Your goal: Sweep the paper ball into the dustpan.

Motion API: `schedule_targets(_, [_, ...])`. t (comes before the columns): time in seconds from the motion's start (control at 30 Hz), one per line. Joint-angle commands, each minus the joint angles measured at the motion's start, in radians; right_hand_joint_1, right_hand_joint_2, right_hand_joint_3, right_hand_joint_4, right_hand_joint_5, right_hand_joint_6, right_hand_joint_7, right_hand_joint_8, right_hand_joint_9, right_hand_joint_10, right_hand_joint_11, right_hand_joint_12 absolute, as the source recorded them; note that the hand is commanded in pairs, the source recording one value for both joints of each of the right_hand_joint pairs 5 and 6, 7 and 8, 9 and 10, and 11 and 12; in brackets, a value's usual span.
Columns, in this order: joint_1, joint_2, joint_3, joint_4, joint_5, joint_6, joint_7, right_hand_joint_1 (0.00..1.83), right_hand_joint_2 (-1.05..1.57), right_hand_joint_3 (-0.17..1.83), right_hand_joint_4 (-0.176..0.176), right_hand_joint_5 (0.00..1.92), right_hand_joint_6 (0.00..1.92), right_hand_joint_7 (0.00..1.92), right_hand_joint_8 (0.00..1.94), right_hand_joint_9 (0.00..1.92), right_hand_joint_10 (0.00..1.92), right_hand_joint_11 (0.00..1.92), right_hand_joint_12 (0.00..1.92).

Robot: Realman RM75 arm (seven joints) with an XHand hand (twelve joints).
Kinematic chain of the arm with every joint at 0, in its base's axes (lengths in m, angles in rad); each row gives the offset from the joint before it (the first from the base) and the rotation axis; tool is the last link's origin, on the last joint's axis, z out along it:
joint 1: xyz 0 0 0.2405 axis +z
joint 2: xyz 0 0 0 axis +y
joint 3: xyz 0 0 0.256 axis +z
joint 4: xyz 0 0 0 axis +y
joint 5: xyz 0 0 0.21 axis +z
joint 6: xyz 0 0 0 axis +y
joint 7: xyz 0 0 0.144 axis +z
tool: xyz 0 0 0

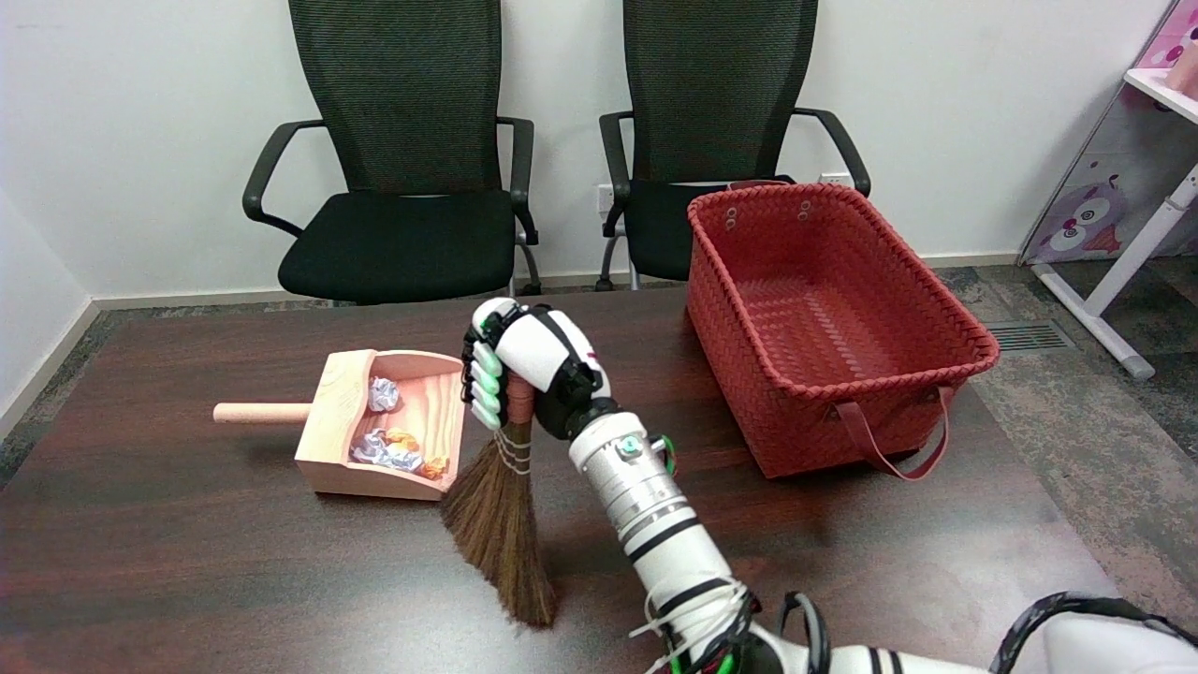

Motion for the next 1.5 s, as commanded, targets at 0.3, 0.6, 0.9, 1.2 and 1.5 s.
schedule_targets(0.3, [0.064,0.181,0.11,-0.119,0.044,0.172,-0.007,0.68,1.57,1.74,0.043,1.92,1.92,1.92,1.92,1.92,1.92,1.92,1.92])
schedule_targets(0.6, [0.082,0.181,0.112,-0.2,-0.031,0.18,-0.005,0.67,1.57,1.78,0.041,1.92,1.92,1.92,1.92,1.92,1.92,1.92,1.92])
schedule_targets(0.9, [0.059,0.229,0.162,-0.308,-0.122,0.178,-0.008,0.68,1.57,1.79,0.042,1.92,1.92,1.92,1.92,1.92,1.92,1.92,1.92])
schedule_targets(1.2, [-0.131,0.214,0.369,-0.418,-0.279,0.065,-0.009,0.7,1.57,1.75,0.046,1.92,1.92,1.92,1.92,1.92,1.92,1.92,1.92])
schedule_targets(1.5, [-0.285,0.139,0.462,-0.444,-0.306,-0.026,-0.01,0.63,1.57,1.83,0.051,1.92,1.92,1.92,1.92,1.92,1.92,1.92,1.92])
